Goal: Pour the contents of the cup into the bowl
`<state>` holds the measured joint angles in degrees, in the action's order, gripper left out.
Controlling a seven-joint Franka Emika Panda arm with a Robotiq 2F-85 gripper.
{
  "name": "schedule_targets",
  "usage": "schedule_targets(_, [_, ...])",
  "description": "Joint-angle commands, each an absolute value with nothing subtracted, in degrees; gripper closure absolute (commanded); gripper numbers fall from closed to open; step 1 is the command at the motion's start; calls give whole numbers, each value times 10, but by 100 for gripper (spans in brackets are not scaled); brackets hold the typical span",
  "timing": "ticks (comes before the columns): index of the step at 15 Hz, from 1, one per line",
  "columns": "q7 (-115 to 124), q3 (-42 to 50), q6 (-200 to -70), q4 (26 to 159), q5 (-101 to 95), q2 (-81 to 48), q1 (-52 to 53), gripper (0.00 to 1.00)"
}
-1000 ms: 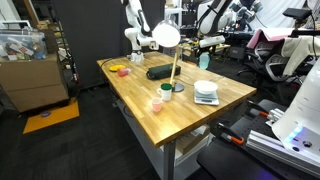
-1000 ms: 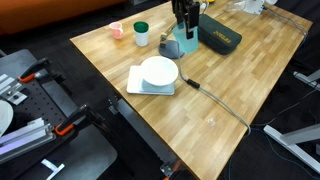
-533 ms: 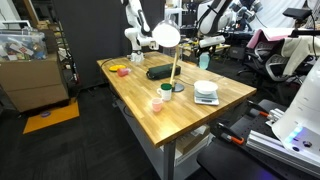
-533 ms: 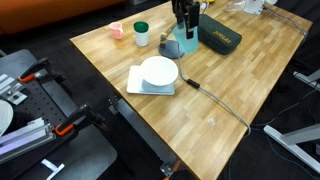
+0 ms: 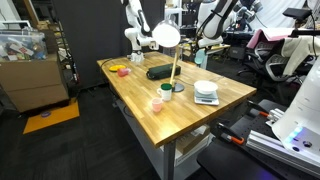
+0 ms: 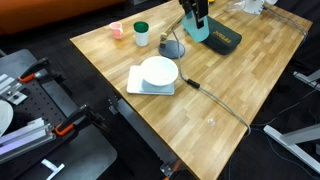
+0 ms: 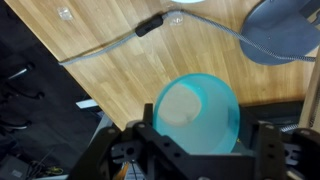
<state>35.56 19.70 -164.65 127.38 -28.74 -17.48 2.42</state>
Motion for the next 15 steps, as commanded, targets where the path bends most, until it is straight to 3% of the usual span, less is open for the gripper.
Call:
schedule_targets(1, [430,263,-1720,1302,-388,-176,66,48])
schedule_targets(6, [543,336,-1776,1340,-505,-165,118,48])
schedule_targets(7, [515,311,-1753,1327,-478,-175,97,23])
schedule_targets(12, [533,326,-1764,1332,-490,-174,113,23])
schedule_targets(13, [533,326,-1764,1332,-490,-174,113,48])
schedule_targets(15, [571,376,-1769,1305,-542,-188,151,48])
